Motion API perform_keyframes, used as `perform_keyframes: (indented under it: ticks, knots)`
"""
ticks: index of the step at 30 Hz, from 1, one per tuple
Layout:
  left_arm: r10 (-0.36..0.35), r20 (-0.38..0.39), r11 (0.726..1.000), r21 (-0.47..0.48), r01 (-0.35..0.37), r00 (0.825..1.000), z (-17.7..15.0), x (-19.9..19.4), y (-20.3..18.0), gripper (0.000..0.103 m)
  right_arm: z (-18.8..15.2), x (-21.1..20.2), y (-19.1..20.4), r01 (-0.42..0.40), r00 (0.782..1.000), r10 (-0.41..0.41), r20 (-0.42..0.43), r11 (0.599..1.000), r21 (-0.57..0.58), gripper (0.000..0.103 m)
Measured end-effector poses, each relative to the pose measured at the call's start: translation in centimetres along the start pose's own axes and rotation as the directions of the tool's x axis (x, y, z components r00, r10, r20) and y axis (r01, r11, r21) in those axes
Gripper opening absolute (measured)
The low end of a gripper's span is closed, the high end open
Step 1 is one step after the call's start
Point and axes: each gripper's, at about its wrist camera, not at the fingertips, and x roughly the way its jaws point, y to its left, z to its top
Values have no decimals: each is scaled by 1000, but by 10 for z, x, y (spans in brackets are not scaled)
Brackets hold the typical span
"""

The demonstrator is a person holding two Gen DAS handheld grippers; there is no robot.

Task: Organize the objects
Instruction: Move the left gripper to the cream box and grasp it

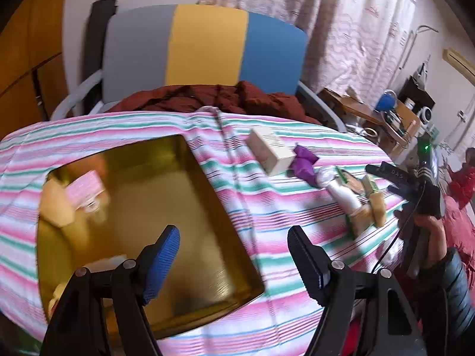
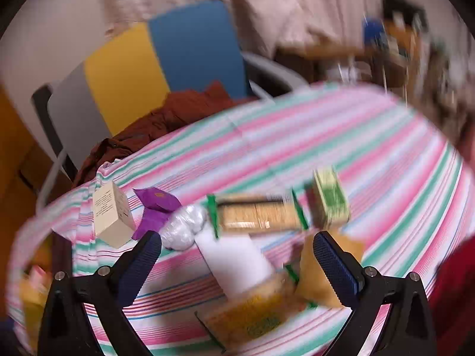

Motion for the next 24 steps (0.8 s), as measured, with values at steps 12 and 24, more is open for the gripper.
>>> perform_keyframes:
  ticks: [12,24]
  knots:
    - [-18,-88,997,78,24,996,63,86,-66,76,0,-7,-2,-102,995,102,-13,995,21,103]
    - [87,-200,996,43,-80,976,122,211,-80,84,-3,-1,9,-157,987,155,-46,987,-23,103]
